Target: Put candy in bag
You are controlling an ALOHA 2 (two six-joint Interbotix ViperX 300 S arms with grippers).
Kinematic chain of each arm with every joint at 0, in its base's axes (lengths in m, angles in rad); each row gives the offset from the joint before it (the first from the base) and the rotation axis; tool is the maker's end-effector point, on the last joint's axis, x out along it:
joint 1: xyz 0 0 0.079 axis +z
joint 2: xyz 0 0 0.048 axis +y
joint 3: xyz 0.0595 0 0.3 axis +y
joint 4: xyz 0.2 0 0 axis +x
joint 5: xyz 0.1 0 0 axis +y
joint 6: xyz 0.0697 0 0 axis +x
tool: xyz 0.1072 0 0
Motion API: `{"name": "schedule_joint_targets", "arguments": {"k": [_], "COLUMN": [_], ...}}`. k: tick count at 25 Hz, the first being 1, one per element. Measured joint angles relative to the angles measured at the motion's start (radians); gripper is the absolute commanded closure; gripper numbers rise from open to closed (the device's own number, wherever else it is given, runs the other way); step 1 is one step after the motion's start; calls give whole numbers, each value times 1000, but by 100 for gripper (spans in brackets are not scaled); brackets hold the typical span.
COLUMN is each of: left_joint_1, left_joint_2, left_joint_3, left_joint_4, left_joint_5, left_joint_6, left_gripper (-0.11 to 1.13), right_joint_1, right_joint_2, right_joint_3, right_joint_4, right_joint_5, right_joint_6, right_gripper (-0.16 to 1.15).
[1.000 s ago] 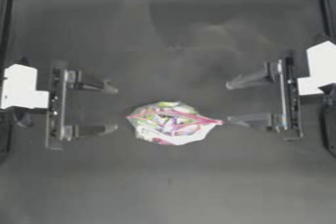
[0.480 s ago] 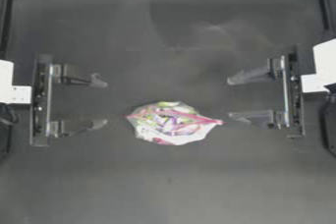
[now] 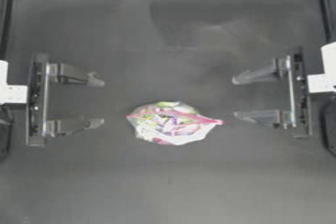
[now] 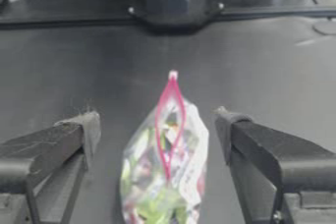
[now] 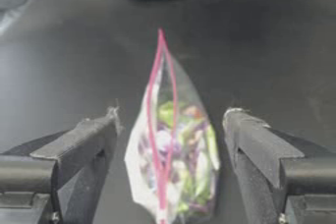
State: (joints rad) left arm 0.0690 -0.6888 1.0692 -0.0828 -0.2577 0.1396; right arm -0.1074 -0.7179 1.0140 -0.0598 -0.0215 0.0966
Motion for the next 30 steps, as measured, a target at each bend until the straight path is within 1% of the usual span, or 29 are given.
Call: {"name": "schedule_joint_targets", "arguments": {"k": [6,14,19,23,27,30], "left_joint_1": [0,0,0,-2,-5,-5], "left_joint_2": [-35,-75,-103,-133,-153,-160], "left_joint_3": [20,37,46,49,60,67], "left_joint_4": [0,0,0,2,2,2], "left_joint_5": [-3,-3,-3,-3,-3,-3], "left_joint_6": [0,0,2,2,2,15], "left_gripper": [3,3,3,3,3,3], "right_joint_1": [0,0,-2,-2,-2,-2], "right_joint_2": [-46,-66,-115,-126,-129,-132], "right_joint_3": [25,69,80,80,81,83], "right_joint_4": [0,0,-2,-2,-23,-28], "right_joint_5": [-17,-72,-80,-80,-81,-97], "right_joint_6": [0,0,0,-5,-5,-5], "right_gripper": [4,4,4,4,4,4]}}
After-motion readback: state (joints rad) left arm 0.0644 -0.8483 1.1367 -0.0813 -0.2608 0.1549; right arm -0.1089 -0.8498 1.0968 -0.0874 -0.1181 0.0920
